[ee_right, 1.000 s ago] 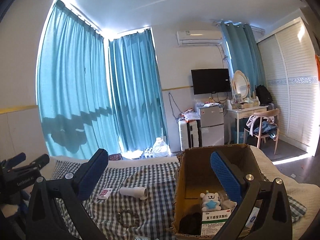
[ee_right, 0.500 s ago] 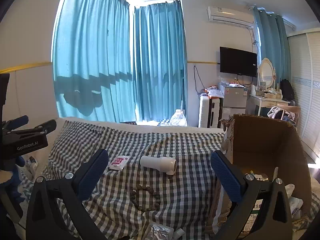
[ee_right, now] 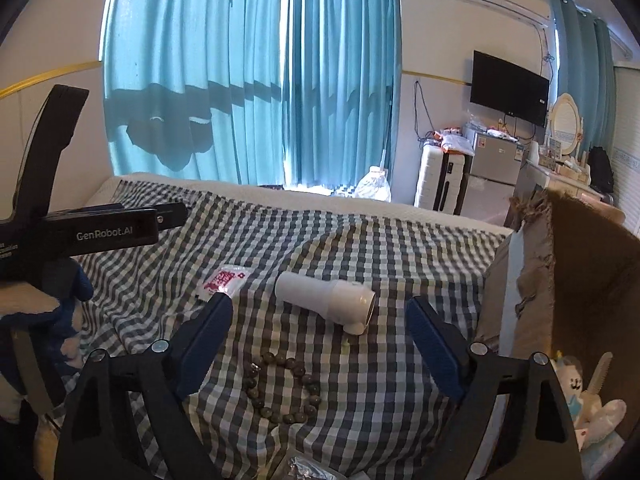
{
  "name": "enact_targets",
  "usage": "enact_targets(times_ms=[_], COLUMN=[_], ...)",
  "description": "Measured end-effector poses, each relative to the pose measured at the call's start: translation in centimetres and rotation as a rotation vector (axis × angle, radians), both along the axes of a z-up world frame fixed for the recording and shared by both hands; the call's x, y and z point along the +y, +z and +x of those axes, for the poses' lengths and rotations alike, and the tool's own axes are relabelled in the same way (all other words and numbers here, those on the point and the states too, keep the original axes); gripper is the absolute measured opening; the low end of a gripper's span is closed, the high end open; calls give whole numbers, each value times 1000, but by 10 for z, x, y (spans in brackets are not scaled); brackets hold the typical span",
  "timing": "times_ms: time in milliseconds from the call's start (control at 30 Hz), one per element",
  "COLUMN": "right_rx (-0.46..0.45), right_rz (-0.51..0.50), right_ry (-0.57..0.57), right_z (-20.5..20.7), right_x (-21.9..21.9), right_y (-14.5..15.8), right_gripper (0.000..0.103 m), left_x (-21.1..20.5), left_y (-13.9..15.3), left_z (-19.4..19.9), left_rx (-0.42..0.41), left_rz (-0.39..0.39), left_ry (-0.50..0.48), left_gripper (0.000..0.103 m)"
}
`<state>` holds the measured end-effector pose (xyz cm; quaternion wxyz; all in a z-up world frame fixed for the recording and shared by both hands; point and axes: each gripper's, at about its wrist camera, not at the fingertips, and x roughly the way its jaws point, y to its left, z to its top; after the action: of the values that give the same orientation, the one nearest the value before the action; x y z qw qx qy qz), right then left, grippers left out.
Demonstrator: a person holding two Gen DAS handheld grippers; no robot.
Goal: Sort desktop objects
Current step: 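Move both tools back toward the bead bracelet and white tube, then grasp the red-printed candy packet with the left tool while the right tool grasps the bead bracelet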
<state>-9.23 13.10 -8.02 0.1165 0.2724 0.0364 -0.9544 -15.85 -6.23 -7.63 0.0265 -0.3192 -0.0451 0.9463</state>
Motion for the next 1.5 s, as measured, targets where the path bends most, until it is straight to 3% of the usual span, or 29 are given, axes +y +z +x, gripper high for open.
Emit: enact_targets(times_ms=[200,367,500,633,733,800,933,1000,1067,1200,1267,1500], right_rx=[-95,-161,-226,-227,-230,-227,-234,-234,-241,-247,-239,-179], right_rz=[39,51,53,177,191,194,132,107,69,-8,-35,-87], right_ry=[21,51,56,51,51,46,38,31,38,54,61,87], right_z=[-26,-43,-58,-60,-55,-53,-49,-47,-44,-42,-38,-19], right_x=[-9,-18,-20,-34,-35,-33,-23,-17,-10,-2,2,4], right_y=[-50,-85,-112,-133,-132,-131,-128,-122,-115,-97,-89,-56], right_gripper=[84,84,84,85,72,48,25,11,11,11,11,11], left_x=[19,21,19,18,21,26,35,36,35,28,29,27], left_y=[-58,-107,-114,-116,-116,-114,-104,-98,-94,-78,-70,-48], left_z=[-35,-59,-59,-61,-60,-57,-46,-42,-36,-17,-7,23], left_rx=[-56,-161,-165,-160,-146,-135,-116,-115,-112,-88,-74,-33], left_rz=[13,17,42,34,24,9,-15,-20,-14,5,1,25], left_ry=[-42,-34,-38,-45,-59,-63,-79,-80,-80,-81,-84,-79], left_gripper=[103,103,103,100,90,81,43,37,27,25,13,10])
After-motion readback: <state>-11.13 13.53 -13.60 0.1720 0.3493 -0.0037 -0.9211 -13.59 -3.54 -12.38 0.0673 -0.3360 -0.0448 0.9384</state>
